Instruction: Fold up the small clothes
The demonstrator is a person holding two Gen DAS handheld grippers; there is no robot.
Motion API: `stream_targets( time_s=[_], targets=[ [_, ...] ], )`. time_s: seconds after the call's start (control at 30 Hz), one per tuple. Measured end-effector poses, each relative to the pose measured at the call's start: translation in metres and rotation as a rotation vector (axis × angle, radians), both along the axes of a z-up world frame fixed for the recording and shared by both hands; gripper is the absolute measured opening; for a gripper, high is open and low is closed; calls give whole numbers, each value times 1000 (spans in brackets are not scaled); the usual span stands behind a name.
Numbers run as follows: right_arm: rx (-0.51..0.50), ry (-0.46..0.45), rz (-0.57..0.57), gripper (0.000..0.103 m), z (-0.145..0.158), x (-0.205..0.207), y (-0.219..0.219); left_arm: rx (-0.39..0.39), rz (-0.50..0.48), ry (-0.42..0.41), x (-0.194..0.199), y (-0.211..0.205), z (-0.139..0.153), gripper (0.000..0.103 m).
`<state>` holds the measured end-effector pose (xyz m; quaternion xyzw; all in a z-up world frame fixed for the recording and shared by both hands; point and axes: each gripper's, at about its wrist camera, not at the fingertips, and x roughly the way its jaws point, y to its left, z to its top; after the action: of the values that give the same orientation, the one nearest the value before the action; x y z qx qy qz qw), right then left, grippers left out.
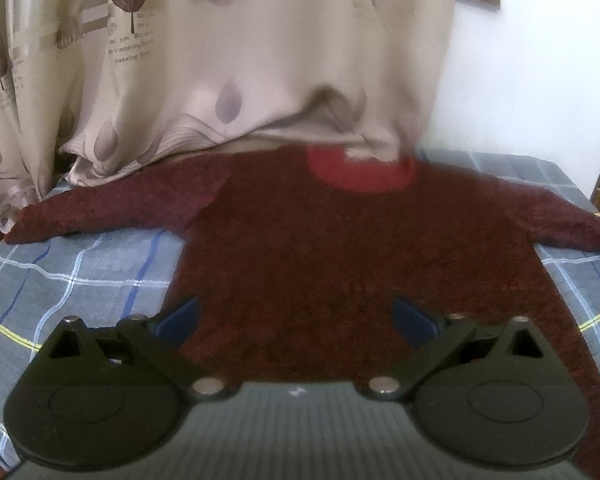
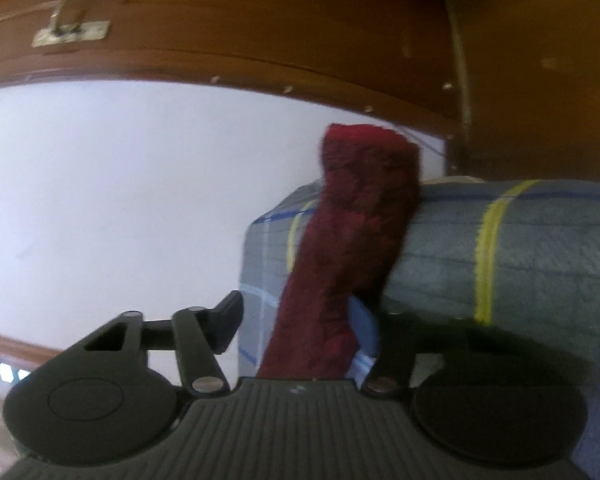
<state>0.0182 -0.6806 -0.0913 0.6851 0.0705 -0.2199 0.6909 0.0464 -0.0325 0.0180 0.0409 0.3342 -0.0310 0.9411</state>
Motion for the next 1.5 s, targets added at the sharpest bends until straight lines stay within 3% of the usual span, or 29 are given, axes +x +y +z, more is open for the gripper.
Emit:
stream_targets(
  time_s=[0.13,0.47,0.5,0.57,0.6,0.63,0.73,0.87,0.97,1.13,1.33,1.5],
  targets=[
    [-6,87,-29,53,7,-12,10,0,-5,2,0,-1,0,103],
    [-24,139,-45,51,5,24,-2,-11,7,8,2,0,-3,103],
    [-23,140,-53,48,5,27,-3,-9,9,9,3,1,-3,103],
    [-10,153,-68,32,1,28,-5,-7,7,9,3,2,-3,103],
    [2,158,-71,15,-4,29,-5,-7,6,5,2,3,-3,103],
    [11,150,-74,10,-10,27,-7,-6,5,0,2,3,-3,103],
    [-59,123,-45,13,-9,29,-9,0,6,-14,0,7,-2,103],
    [-199,75,44,13,23,43,0,-10,25,-20,-1,16,-1,103],
    [-329,30,166,13,62,71,25,-21,45,-19,-1,26,-3,103],
    [-446,-34,338,13,102,127,86,-23,70,-28,-5,42,-4,103],
    [-445,-66,495,13,99,192,171,-32,94,-20,-7,65,-6,103],
    [-413,-60,595,13,88,209,236,-51,117,-1,-5,81,-13,103]
  ],
)
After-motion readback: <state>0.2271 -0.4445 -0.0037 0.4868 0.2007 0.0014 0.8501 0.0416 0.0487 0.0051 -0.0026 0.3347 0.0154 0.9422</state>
